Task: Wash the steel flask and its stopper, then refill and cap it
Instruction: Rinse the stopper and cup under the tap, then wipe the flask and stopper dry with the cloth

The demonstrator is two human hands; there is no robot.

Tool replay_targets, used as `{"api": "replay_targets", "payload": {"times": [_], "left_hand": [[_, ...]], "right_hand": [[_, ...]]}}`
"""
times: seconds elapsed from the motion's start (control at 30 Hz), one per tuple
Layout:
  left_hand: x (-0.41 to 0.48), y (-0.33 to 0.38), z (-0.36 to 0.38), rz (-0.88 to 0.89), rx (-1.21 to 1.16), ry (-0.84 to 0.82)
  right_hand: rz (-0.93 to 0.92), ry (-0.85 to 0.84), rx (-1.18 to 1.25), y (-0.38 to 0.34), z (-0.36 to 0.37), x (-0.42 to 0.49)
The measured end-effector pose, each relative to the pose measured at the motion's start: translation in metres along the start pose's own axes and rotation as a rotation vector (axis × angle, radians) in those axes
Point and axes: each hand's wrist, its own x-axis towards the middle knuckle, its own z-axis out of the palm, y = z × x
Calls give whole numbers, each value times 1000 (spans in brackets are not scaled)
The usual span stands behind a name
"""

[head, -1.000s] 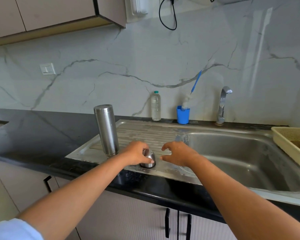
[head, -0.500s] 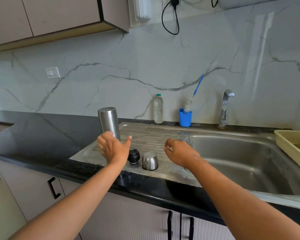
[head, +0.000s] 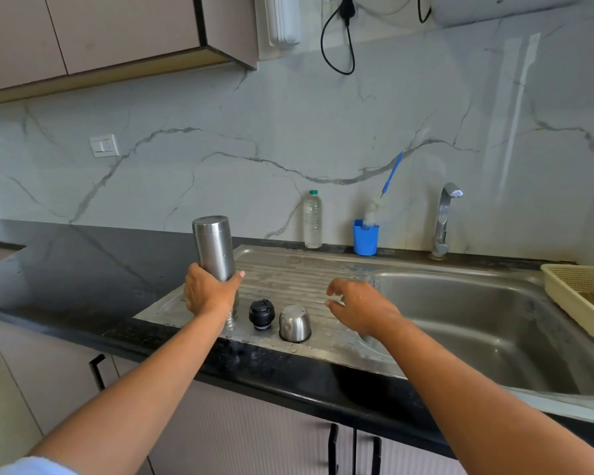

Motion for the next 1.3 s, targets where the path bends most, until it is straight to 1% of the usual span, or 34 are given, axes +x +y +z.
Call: {"api": "replay_targets", "payload": {"times": [0.13, 0.23, 0.37, 0.43, 0.5, 0.57, 0.63, 0.7, 0.8, 0.87, 0.93, 1.0, 1.07, 1.2, 1.3], "left_hand": [[5, 2, -2, -11, -13, -17], [4, 17, -2, 47, -47, -4], [-8, 63, 4, 194, -257, -64], [-28, 94, 16, 245, -374, -132], [-59, 122, 35, 259, -468, -230], [-94, 142, 61, 225, -560, -327], [-131, 156, 91, 143, -665, -409], [-167, 168, 121, 40, -747, -500], [-206, 180, 159, -72, -800, -624], [-227, 187, 180, -126, -813, -678], [-240, 191, 197, -163, -832, -714], [-247, 190, 214, -191, -842, -743], [-248, 184, 227, -210, -829, -759], [-245, 170, 247, -187, -804, -745], [-241, 163, 253, -169, -787, -735]], "right_hand": [[-9, -3, -8, 4, -1, 1], [11, 15, -11, 11, -5, 1], [43, 44, -3, 26, -19, -1], [78, 83, 13, 39, -31, -5], [140, 148, 16, 58, -43, -12], [209, 219, -3, 79, -56, -20], [301, 280, -34, 105, -71, -30], [416, 301, -89, 136, -89, -44], [534, 351, -199, 183, -116, -66], [603, 405, -240, 218, -138, -82], [671, 420, -267, 249, -159, -95], [748, 397, -280, 278, -176, -106], [787, 315, -283, 301, -186, -113], [737, 42, -312, 334, -189, -115], [722, -72, -309, 342, -190, -108]]}}
